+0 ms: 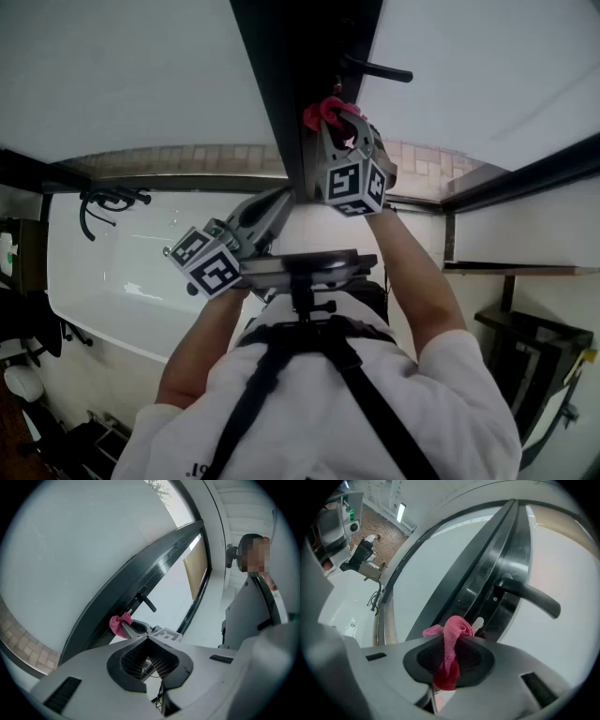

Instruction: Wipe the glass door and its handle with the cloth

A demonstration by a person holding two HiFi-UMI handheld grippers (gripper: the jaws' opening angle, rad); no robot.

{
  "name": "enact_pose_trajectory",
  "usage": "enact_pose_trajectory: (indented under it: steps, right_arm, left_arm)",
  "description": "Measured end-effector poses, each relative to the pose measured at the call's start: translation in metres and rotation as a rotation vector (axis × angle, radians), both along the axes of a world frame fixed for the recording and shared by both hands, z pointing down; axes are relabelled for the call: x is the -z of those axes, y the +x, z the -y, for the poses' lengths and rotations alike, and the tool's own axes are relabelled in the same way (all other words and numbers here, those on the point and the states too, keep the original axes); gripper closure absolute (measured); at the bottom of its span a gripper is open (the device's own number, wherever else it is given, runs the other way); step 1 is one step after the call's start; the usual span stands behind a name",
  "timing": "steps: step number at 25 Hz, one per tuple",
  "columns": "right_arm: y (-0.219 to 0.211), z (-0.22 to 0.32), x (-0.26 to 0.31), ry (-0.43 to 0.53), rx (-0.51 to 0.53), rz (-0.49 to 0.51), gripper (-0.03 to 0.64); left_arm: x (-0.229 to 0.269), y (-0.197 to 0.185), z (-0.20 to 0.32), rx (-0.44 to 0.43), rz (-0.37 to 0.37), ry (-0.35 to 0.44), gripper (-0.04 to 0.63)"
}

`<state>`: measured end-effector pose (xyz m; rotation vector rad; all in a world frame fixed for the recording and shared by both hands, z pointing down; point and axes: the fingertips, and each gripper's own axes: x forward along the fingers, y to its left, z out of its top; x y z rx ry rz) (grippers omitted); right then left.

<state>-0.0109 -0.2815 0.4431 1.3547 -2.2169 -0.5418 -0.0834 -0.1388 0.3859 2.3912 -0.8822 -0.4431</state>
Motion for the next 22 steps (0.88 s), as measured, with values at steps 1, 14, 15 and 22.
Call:
enact_pose_trajectory:
  steps: [1, 14, 15, 22]
  right_arm:
    - [0.002, 0.000, -0.004, -0.010, -0.007, 0.000, 0.566]
    - [-0.009, 0.003, -0.039, -0.038, 0.065, -0.141, 0.566]
    - [-0.012, 0.003, -0.042, -0.040, 0.082, -0.156, 0.566]
    - [-0.013, 0.020, -0.052, 0.005, 0.199, -0.292, 0.566]
  left_arm:
    - [0.000, 0.000, 0.000, 0.001, 0.001, -0.002, 0.594]
    - [-0.016, -0.010, -0.006, 0.023, 0.018, -0.027, 0.594]
    - [-0.022, -0.015, -0.006, 0.026, 0.018, -0.025, 0.594]
    - [-0.008, 0.005, 0.001, 0.146, 0.005, -0.057, 0.594]
